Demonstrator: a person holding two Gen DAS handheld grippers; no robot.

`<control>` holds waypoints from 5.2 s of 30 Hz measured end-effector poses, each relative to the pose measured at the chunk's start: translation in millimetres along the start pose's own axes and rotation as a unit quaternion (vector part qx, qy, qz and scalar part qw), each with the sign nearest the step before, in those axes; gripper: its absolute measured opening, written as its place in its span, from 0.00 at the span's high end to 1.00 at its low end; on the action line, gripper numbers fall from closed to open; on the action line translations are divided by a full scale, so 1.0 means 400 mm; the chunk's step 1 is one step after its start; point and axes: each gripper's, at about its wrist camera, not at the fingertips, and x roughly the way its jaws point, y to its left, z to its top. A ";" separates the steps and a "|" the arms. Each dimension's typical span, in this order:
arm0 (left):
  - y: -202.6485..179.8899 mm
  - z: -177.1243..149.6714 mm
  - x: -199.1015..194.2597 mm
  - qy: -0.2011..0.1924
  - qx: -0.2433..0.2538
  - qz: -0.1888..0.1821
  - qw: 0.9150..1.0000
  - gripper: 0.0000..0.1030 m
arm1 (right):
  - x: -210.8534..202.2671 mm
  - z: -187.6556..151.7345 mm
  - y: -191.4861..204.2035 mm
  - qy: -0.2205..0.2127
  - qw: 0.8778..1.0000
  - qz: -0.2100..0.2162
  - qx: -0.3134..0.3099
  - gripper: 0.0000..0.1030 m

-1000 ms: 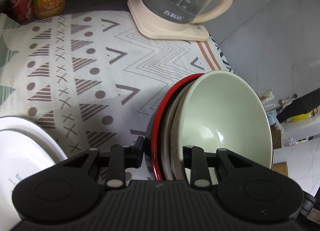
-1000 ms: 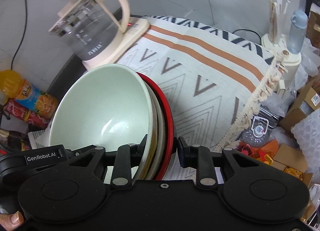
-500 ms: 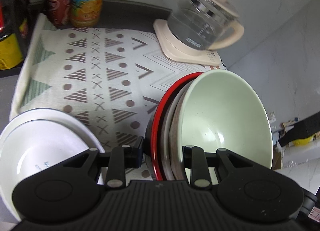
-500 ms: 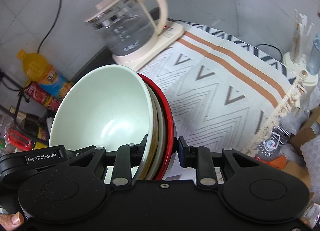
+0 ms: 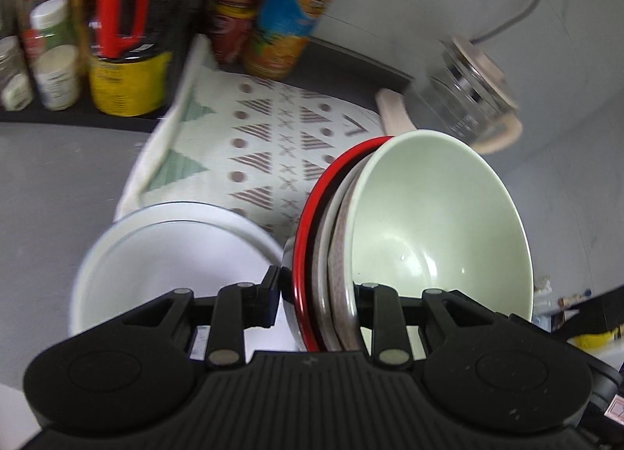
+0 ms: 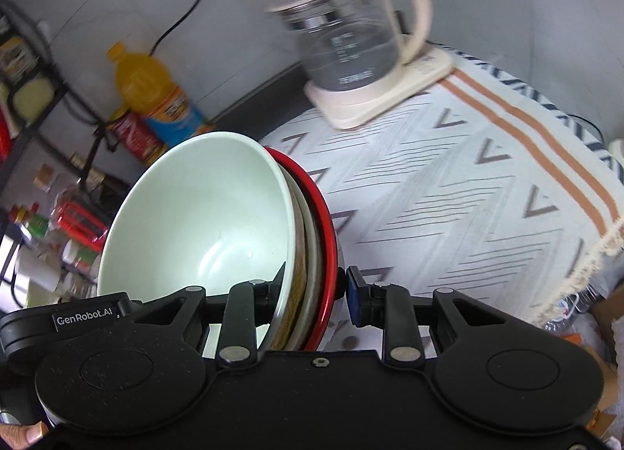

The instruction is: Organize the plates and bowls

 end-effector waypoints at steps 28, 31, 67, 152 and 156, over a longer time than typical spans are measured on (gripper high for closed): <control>0.263 -0.039 -0.131 -0.031 -0.100 0.069 0.992 0.74 | 0.094 -0.092 0.274 0.076 0.988 0.077 -0.109 0.74; 0.264 -0.043 -0.119 -0.024 -0.102 0.071 0.992 0.74 | 0.100 -0.096 0.273 0.081 0.988 0.075 -0.110 0.74; 0.271 -0.073 -0.019 0.037 -0.107 0.085 0.990 0.62 | 0.167 -0.127 0.236 0.125 0.986 0.052 -0.102 0.70; 0.165 -0.416 -0.615 -0.137 0.162 0.071 0.975 0.00 | -0.506 -0.436 0.129 -0.123 0.983 -0.059 -0.123 0.00; 0.193 -0.440 -0.641 -0.146 0.170 0.076 0.972 0.00 | -0.519 -0.482 0.140 -0.127 0.982 -0.065 -0.123 0.00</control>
